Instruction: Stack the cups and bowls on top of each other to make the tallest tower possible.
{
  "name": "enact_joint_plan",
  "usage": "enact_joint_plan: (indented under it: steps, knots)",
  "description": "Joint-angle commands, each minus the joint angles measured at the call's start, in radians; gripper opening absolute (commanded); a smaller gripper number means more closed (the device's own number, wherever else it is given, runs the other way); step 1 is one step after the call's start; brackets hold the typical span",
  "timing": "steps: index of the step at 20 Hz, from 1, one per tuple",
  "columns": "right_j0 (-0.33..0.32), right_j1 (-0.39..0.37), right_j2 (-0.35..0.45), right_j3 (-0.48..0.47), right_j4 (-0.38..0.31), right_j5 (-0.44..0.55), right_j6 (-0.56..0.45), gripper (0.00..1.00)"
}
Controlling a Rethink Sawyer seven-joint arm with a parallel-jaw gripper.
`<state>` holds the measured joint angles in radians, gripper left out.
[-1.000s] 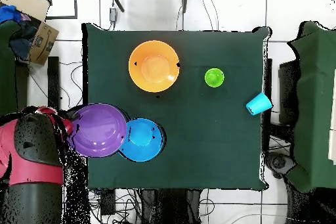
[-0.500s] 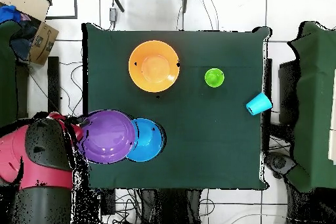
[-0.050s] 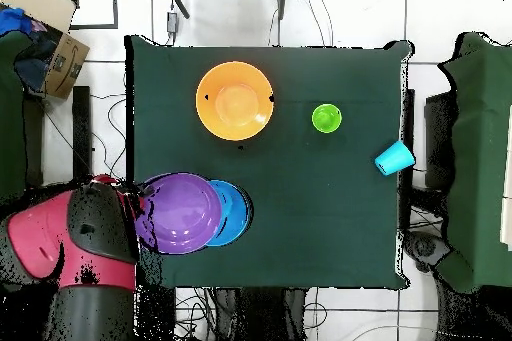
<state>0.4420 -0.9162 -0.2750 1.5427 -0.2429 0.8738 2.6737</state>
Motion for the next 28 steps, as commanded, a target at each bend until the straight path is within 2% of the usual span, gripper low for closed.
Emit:
enact_joint_plan:
  steps: [1,28]
  knots:
    - [-0.032,-0.003,0.11,0.111,-0.095,-0.007,-0.231,0.0]
    - [-0.103,-0.077,0.133,0.172,-0.217,0.005,-0.25,0.0]
